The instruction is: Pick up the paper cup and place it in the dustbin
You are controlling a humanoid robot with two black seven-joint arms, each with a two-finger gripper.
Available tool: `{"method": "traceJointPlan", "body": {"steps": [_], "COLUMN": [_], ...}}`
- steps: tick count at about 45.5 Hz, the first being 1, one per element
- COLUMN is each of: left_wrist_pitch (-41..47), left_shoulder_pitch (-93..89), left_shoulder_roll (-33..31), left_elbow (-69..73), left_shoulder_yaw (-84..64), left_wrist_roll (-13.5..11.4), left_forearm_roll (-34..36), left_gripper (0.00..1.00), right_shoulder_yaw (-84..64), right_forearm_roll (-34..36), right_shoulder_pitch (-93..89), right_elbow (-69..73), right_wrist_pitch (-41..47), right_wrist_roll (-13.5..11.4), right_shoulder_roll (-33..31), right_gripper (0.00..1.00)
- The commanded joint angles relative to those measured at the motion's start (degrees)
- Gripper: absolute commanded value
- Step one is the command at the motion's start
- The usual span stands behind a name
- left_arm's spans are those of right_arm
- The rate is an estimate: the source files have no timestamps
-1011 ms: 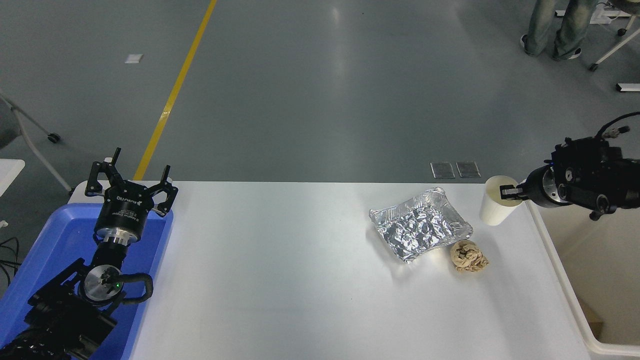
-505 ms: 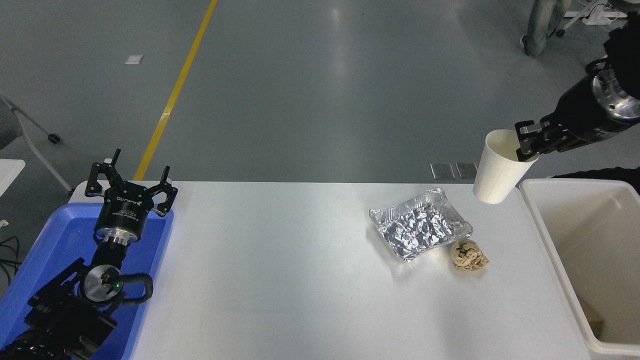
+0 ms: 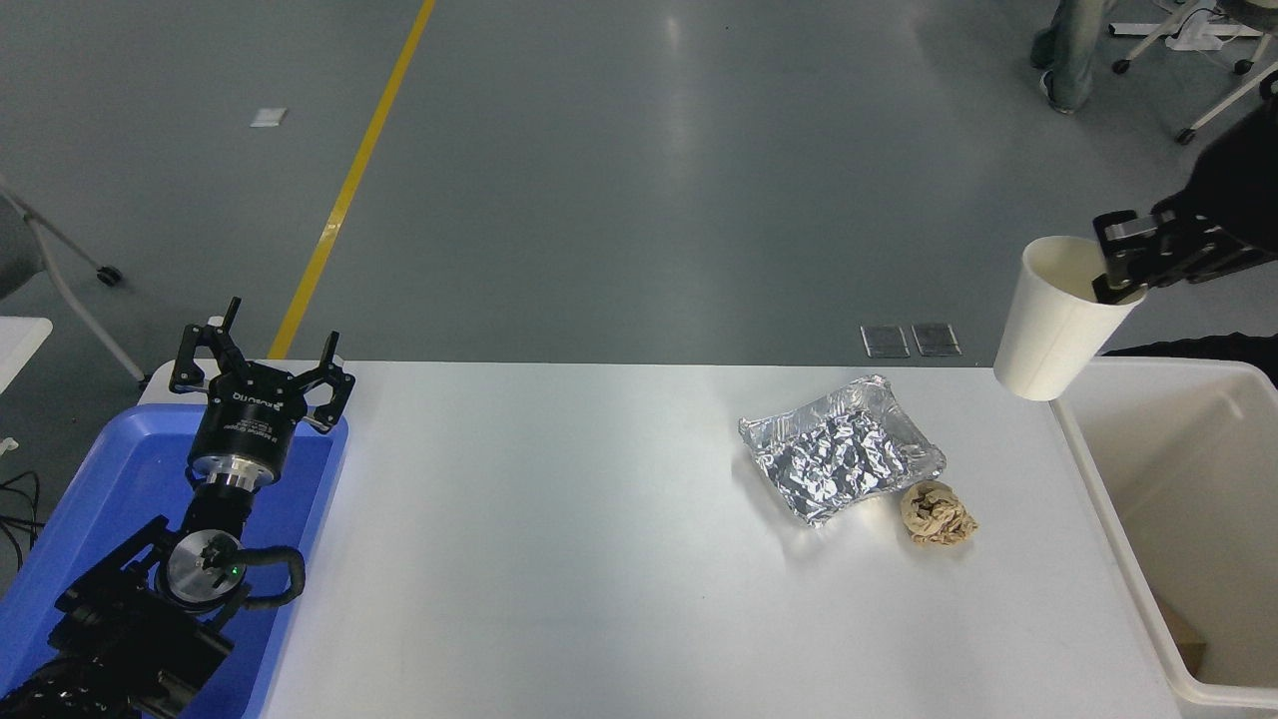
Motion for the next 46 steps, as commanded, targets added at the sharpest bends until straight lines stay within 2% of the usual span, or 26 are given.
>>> {"method": "traceJointPlan", "body": {"steps": [1, 7, 14, 21, 28, 33, 46], "left_wrist_pitch": [-0.01, -0.01, -0.01, -0.01, -0.01, -0.01, -0.01], "left_shoulder_pitch": [0.0, 0.0, 0.0, 0.0, 0.0, 0.0, 0.0], "left_shoulder_roll": [-0.03, -0.03, -0.03, -0.03, -0.03, -0.03, -0.03], "left_elbow": [0.02, 0.02, 0.02, -0.07, -0.07, 0.02, 0.02], "left_shoulder_yaw": [0.0, 0.0, -0.09, -0.09, -0.09, -0.09, -0.09], "left_wrist_roll": [0.06, -0.02, -0.02, 0.06, -0.02, -0.02, -0.02], "left_forearm_roll": [0.02, 0.02, 0.02, 0.02, 0.02, 0.02, 0.02], "left_gripper": [1.0, 1.0, 1.0, 1.0, 1.0, 1.0, 1.0], "right_shoulder_yaw": [0.37, 4.58, 18.19, 41.3, 59.32, 63.82, 64.53], "right_forearm_roll": [-13.74, -14.01, -12.86, -10.67, -10.58, -10.58, -8.65], "right_shoulder_pitch": [-12.15, -25.32, -48.07, -71.63, -86.32, -90.38, -92.93], "right_elbow": [-10.97, -15.98, -23.44, -33.99, -44.62, -48.15, -50.09], "right_wrist_pitch": [-5.32, -13.66, -23.6, -26.95, -29.76, -32.48, -35.91], "right_wrist_roll": [0.39, 0.22, -0.14, -1.01, -2.42, -3.47, -4.88], "right_shoulder_roll": [-12.54, -16.67, -16.33, -9.92, -1.57, 2.57, 6.17], "right_gripper": [0.0, 0.0, 0.0, 0.0, 0.0, 0.0, 0.0]}}
